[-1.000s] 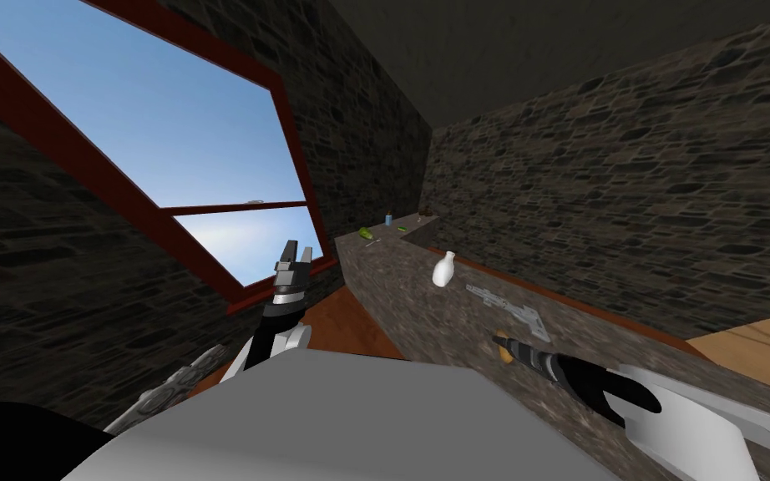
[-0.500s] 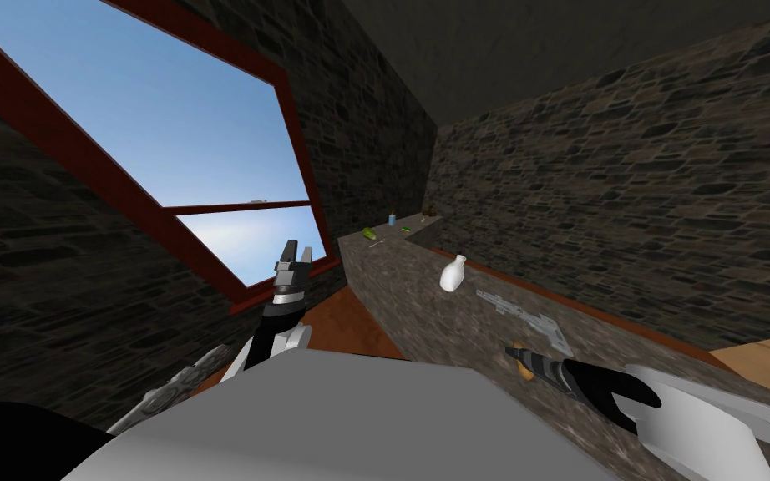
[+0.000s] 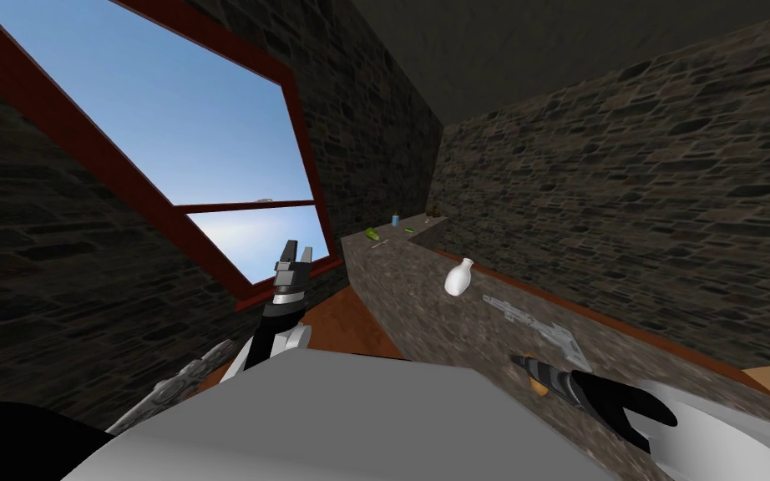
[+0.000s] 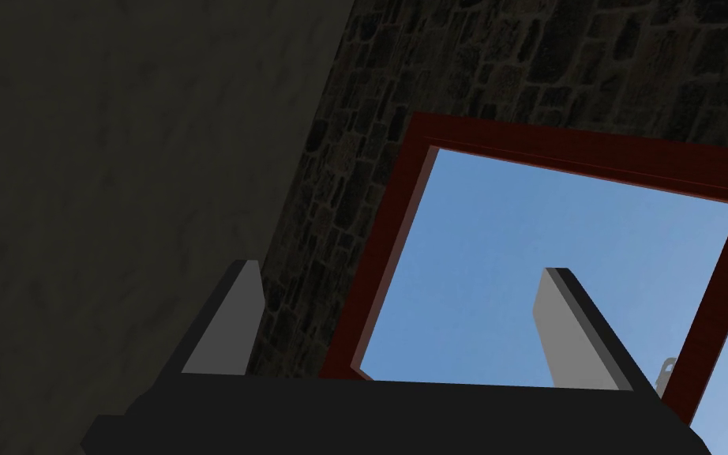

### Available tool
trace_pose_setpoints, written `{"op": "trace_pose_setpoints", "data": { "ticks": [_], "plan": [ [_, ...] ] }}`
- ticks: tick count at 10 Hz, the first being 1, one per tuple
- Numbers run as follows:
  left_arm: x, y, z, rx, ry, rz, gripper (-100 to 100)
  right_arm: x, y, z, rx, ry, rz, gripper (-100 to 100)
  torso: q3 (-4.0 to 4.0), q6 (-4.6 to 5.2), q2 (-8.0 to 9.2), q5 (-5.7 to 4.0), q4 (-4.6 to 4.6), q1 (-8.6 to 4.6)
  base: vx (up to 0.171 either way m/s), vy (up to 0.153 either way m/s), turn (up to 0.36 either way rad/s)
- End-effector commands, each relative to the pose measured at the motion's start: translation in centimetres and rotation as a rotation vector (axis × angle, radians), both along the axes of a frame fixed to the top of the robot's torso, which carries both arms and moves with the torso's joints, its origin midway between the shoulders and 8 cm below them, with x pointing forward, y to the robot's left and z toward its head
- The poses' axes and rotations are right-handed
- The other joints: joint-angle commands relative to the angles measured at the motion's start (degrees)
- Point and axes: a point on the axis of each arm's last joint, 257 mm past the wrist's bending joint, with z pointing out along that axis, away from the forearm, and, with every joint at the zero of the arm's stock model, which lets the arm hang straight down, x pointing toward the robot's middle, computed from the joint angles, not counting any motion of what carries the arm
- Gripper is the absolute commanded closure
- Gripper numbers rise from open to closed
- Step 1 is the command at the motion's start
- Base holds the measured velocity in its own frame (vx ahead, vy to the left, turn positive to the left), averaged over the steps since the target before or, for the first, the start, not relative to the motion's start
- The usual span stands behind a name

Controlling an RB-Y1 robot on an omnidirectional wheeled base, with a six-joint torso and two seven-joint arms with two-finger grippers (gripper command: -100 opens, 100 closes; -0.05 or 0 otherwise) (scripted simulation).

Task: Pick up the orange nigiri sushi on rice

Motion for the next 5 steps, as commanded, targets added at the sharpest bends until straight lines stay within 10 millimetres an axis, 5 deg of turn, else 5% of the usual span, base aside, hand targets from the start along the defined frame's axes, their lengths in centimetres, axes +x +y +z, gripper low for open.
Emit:
{"op": "trace_pose_setpoints", "data": {
  "ticks": [1, 2, 3, 5],
  "plan": [
    [0.0, 0.0, 0.0, 0.0, 0.0, 0.0, 0, -0.88, -0.54, -0.77, 0.001, 0.0, -0.012, -100, 0.0, 0.0, 0.0, 0.0, 0.0, 0.0, 0.038, 0.0, 0.074],
    [0.0, 0.0, 0.0, 0.0, 0.0, 0.0, 0, -0.5, -0.34, -0.44, 0.0, 0.0, -0.008, -100, -0.01, 0.0, -0.01, 0.0, 0.0, 0.01, 0.016, -0.001, 0.01],
    [0.0, 0.0, 0.0, 0.0, 0.0, 0.0, 0, -0.54, -0.36, -0.49, 0.001, 0.0, -0.008, 100, 0.02, 0.01, 0.05, 0.01, 0.01, 0.02, 0.0, 0.0, 0.0],
    [0.0, 0.0, 0.0, 0.0, 0.0, 0.0, 0, -0.58, -0.4, -0.5, 0.001, 0.001, -0.01, 100, 0.06, -0.03, 0.11, 0.0, 0.03, 0.03, 0.0, 0.0, 0.0]
  ]
}}
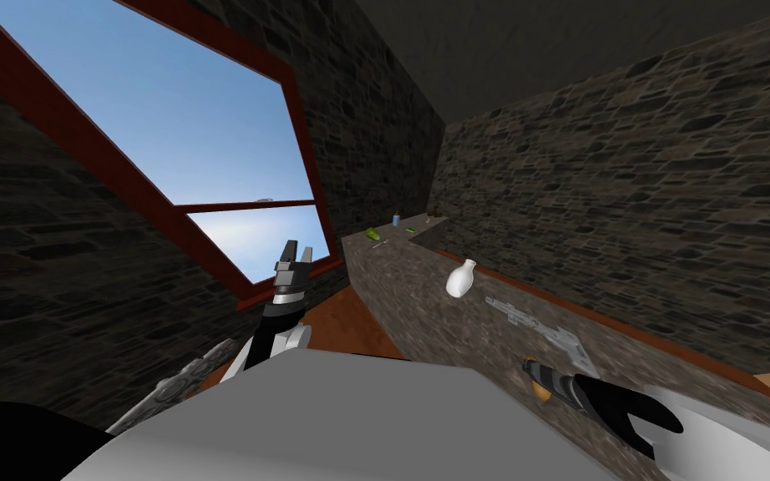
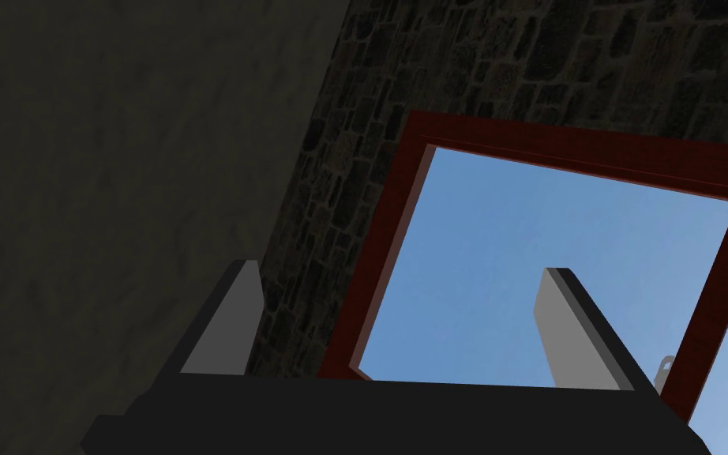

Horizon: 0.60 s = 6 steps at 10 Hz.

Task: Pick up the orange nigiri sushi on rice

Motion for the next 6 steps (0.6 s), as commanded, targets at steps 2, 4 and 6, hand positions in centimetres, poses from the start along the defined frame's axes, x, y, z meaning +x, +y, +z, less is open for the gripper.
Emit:
{"op": "trace_pose_setpoints", "data": {
  "ticks": [2, 4, 6],
  "plan": [
    [0.0, 0.0, 0.0, 0.0, 0.0, 0.0, 0, 0.0, 0.0, 0.0, 0.0, 0.0, 0.001, 100, 0.0, 0.01, 0.0, 0.0, 0.0, 0.0, 0.0, 0.0, 0.0],
    [0.0, 0.0, 0.0, 0.0, 0.0, 0.0, 0, 0.9, 0.4, 0.7, -0.001, -0.001, 0.014, 100, 0.01, 0.02, 0.01, 0.0, 0.0, 0.0, -0.014, 0.002, -0.047],
    [0.0, 0.0, 0.0, 0.0, 0.0, 0.0, 0, 2.0, 1.1, 1.5, -0.001, 0.0, 0.032, 100, 0.1, 0.07, 0.18, 0.04, 0.04, 0.05, -0.043, 0.003, -0.119]
  ]
}}
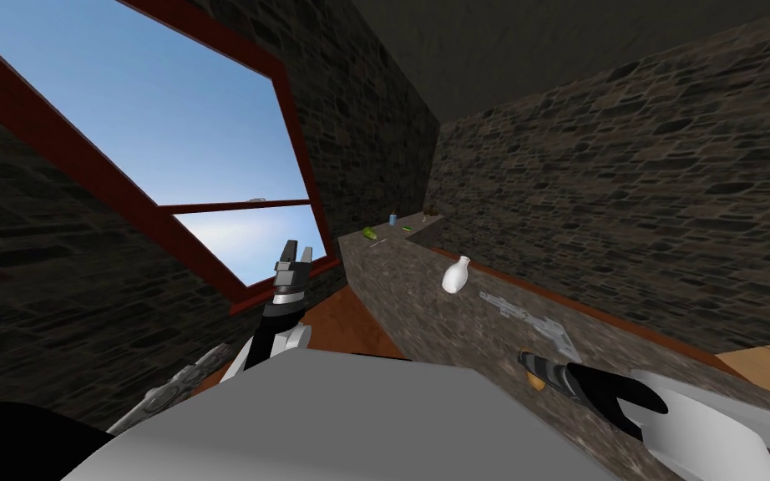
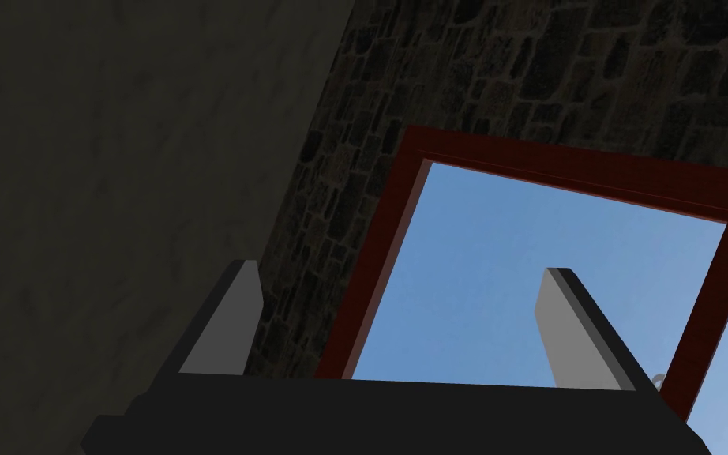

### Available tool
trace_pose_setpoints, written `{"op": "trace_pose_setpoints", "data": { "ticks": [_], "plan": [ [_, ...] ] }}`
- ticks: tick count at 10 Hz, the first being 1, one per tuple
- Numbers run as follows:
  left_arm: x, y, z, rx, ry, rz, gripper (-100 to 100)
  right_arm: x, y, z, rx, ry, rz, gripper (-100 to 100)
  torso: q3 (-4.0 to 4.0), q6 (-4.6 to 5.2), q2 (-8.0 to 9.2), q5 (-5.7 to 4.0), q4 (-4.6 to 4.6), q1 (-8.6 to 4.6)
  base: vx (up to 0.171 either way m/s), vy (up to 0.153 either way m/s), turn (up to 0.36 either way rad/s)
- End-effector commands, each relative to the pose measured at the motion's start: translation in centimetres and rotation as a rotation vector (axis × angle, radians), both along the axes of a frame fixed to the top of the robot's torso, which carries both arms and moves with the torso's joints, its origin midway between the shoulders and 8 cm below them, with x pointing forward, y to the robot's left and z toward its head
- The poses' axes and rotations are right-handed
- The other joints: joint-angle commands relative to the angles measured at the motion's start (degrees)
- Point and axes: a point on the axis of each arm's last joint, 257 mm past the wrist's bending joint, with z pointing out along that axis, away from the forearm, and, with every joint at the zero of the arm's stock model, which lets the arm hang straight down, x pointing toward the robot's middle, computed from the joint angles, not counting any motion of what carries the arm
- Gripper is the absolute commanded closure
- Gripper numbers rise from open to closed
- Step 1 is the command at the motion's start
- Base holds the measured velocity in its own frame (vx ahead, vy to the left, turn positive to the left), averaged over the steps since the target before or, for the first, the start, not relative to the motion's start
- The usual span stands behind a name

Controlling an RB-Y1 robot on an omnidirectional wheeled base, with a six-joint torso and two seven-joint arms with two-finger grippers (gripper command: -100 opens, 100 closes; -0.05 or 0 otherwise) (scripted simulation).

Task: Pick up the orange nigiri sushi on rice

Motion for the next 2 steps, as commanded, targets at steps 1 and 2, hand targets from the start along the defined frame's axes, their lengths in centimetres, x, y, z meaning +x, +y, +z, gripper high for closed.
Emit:
{"op": "trace_pose_setpoints", "data": {
  "ticks": [1, 2],
  "plan": [
    [0.0, 0.0, 0.0, 0.0, 0.0, 0.0, 0, 0.0, 0.0, 0.0, 0.0, 0.0, 0.0, 100, 0.0, 0.0, 0.0, 0.0, 0.0, 0.0, -0.017, 0.001, -0.016],
    [0.0, 0.0, 0.0, 0.0, 0.0, 0.0, 0, 0.07, 0.03, 0.05, 0.0, 0.0, 0.0, 0, -0.03, -0.01, -0.06, -0.02, -0.02, -0.02, 0.0, 0.0, 0.0]
  ]
}}
